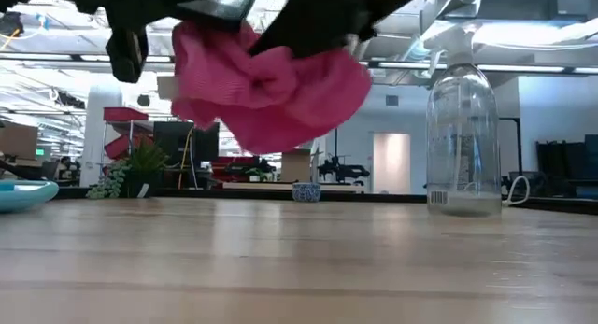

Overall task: Apply microfiber cloth
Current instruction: Wipe the front of the black cellphone using pink microfiber cloth

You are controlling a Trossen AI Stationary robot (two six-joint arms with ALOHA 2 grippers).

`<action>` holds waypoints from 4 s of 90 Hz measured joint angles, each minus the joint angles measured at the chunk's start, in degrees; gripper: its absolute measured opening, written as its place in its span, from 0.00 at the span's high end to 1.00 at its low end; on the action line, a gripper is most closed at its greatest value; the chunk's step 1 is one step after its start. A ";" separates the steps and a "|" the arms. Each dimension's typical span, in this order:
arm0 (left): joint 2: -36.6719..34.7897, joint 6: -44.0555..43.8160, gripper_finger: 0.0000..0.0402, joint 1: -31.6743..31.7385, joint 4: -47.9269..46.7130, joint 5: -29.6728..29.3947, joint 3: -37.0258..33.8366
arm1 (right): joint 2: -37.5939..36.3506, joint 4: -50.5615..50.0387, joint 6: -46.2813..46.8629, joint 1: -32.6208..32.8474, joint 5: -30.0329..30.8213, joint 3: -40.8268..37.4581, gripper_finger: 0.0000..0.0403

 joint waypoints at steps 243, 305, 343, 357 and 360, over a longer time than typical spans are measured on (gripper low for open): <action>0.66 -0.37 0.99 -0.20 -12.79 4.52 6.12 | -4.74 1.89 -22.35 1.98 14.67 8.41 1.00; 0.63 -0.25 0.99 -0.75 -11.48 3.90 6.14 | -4.50 -4.00 -15.36 2.48 3.49 8.37 1.00; 0.59 0.15 0.99 -0.43 -11.41 3.75 6.19 | -4.56 6.69 -18.08 0.64 -1.35 8.39 1.00; 0.59 0.11 0.99 -0.40 -11.46 3.57 6.19 | -4.54 4.97 -16.98 -1.62 -8.28 8.37 1.00; 0.59 -0.02 0.99 -0.40 -11.36 3.06 6.19 | -4.52 7.33 -17.51 -1.85 -4.64 8.37 1.00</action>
